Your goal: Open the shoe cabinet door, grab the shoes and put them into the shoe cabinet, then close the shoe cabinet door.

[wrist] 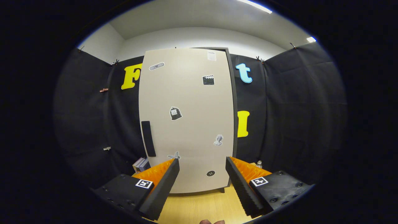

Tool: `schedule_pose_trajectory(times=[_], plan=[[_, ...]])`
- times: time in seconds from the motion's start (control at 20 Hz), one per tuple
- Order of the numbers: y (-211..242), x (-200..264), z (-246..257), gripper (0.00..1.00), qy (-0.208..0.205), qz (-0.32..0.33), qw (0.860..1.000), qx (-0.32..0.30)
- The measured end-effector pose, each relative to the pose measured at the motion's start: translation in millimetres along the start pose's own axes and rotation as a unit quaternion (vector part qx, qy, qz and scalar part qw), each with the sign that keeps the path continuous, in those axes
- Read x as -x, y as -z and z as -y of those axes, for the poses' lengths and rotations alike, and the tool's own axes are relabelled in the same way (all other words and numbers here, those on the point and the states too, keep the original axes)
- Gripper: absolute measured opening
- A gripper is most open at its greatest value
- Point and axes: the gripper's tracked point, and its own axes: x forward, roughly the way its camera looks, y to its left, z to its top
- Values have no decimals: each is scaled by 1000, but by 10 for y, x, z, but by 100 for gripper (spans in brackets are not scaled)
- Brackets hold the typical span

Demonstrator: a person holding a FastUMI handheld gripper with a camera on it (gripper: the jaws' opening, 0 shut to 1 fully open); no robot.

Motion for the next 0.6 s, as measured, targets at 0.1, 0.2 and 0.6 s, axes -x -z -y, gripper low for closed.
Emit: schedule_pose_trajectory(times=[0.1,0.2,0.6], plan=[[3,5,-9,98,-2,-1,1000,0],[2,3,-8,98,-2,0,1000,1],[-1,15,-29,98,-4,0,1000,2]])
